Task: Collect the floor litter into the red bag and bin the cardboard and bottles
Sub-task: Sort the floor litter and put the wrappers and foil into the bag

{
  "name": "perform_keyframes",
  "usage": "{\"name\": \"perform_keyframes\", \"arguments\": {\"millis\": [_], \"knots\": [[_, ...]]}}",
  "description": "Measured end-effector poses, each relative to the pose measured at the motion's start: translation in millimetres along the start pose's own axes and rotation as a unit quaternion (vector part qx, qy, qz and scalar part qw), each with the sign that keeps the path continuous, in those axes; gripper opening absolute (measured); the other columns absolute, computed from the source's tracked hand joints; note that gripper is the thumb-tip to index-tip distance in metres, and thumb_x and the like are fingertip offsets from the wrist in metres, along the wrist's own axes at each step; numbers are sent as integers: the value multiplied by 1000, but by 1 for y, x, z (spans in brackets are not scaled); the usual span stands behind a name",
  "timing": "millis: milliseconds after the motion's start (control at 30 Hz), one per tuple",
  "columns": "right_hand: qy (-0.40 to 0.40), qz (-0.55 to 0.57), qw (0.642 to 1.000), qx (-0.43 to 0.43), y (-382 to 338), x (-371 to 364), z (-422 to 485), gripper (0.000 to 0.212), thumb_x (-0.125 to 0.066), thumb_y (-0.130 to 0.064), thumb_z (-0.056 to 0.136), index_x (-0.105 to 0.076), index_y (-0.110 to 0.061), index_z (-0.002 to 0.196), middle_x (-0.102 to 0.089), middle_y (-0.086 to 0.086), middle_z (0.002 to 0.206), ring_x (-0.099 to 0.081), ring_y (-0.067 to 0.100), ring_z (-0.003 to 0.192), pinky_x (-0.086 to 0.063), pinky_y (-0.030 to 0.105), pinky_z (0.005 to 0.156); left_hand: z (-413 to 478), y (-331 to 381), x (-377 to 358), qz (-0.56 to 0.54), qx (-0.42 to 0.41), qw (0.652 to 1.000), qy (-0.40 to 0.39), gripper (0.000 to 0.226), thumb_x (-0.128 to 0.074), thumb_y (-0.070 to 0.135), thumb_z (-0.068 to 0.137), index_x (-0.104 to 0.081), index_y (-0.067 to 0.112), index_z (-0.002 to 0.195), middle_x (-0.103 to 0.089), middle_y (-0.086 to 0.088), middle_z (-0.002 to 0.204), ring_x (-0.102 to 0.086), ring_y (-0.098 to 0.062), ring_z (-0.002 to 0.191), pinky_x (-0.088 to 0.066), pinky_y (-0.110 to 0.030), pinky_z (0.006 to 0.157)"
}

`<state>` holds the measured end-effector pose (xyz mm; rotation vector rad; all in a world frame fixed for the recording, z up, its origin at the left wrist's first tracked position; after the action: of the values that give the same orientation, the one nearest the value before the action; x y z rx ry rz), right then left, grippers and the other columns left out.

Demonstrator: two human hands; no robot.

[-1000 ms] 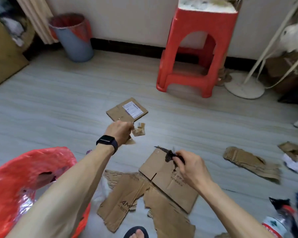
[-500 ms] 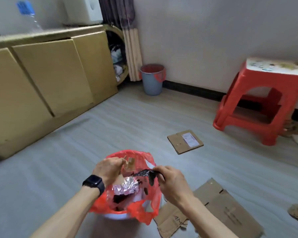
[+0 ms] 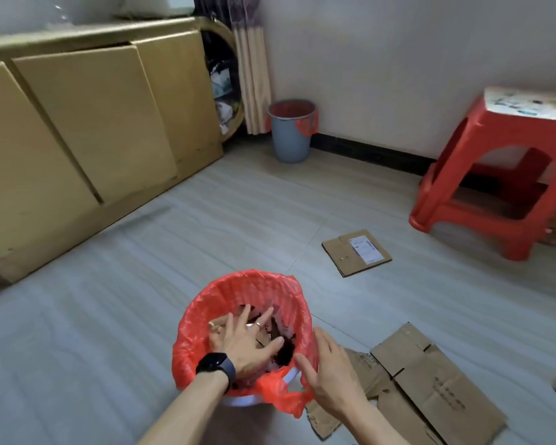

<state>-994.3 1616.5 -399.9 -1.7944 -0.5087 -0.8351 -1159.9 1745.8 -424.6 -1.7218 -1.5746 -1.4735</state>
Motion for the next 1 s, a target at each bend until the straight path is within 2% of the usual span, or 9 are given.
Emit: {"name": "perform_keyframes", "arguments": {"millis": [100, 200, 267, 400, 533, 633, 700, 833, 1000], "knots": [[8, 73, 997, -3, 3, -14, -1, 58, -43, -56, 99, -34, -35, 153, -31, -15, 159, -27, 4, 145, -26, 26, 117, 16, -1, -47, 20, 16, 998, -64, 108, -10, 108, 43, 5, 69, 142, 21, 5, 164, 12, -47, 148, 1, -63, 117], [9, 104, 994, -20, 5, -21, -3, 51, -39, -57, 98, -39, -41, 147, -39, -23, 149, -36, -2, 137, -35, 28, 112, 37, -10, -75, 65, 52, 989, -124, 148, 12, 106, 14, -5, 54, 152, 5, -8, 165, 9, -52, 146, 1, -63, 117], [-4, 96, 995, -35, 5, -23, -3, 47, -36, -60, 96, -47, -41, 137, -48, -21, 138, -45, 2, 128, -40, 30, 106, 42, -11, -79, 91, 57, 985, -138, 154, 15, 104, 11, -8, 50, 153, -5, -10, 164, 5, -51, 146, 1, -61, 118], [-42, 62, 996, -45, 0, -9, -4, 45, -43, -56, 95, -47, -33, 134, -52, -8, 134, -50, 14, 125, -42, 34, 103, 29, 5, -45, 133, 32, 981, -136, 106, -22, 98, 63, -19, 43, 153, -31, -16, 156, -24, -40, 145, -16, -51, 119], [-42, -5, 999, -33, -5, 27, -12, 62, -51, -43, 96, -33, -21, 151, -35, 0, 154, -41, 19, 138, -35, 36, 113, 24, 24, 8, 135, -4, 984, -118, 84, -41, 73, 78, -13, 49, 153, -54, -11, 142, -53, -32, 127, -46, -37, 100], [-30, -45, 998, -36, -4, 69, -29, 65, -47, -43, 99, -25, -21, 156, -21, 0, 163, -30, 20, 147, -29, 37, 119, 7, 65, 57, 141, -56, 985, -77, 54, -49, 39, 93, -44, 38, 147, -60, -2, 138, -57, -24, 124, -46, -29, 94], [-12, -72, 996, -42, -1, 103, -44, 65, -48, -42, 100, -24, -22, 156, -18, -1, 165, -28, 21, 148, -28, 38, 119, -8, 102, 81, 137, -106, 983, -53, 43, -50, 34, 95, -57, 30, 137, -61, 1, 137, -57, -21, 124, -44, -27, 98], [34, -122, 990, -65, 17, 180, -95, 65, -49, -43, 97, -27, -24, 155, -23, 0, 163, -33, 24, 145, -31, 40, 118, -38, 196, 103, 120, -217, 969, -13, 41, -53, 35, 98, -56, 24, 137, -61, -1, 136, -54, -19, 127, -42, -26, 100], [117, -113, 980, -116, 49, 270, -199, 64, -51, -42, 98, -30, -21, 155, -31, 0, 159, -33, 21, 144, -30, 37, 118, -97, 342, 88, 137, -387, 912, 1, 38, -52, 43, 97, -59, 30, 132, -59, 3, 136, -53, -18, 126, -43, -29, 101]]}}
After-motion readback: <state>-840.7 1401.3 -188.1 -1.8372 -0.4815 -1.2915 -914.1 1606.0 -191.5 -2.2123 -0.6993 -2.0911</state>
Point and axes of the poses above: each hand's wrist, its own z-axis towards the middle knuckle, its own x-axis out of the back of the hand, y = z × x, the point moved 7 cm from there along z, towards the middle knuckle
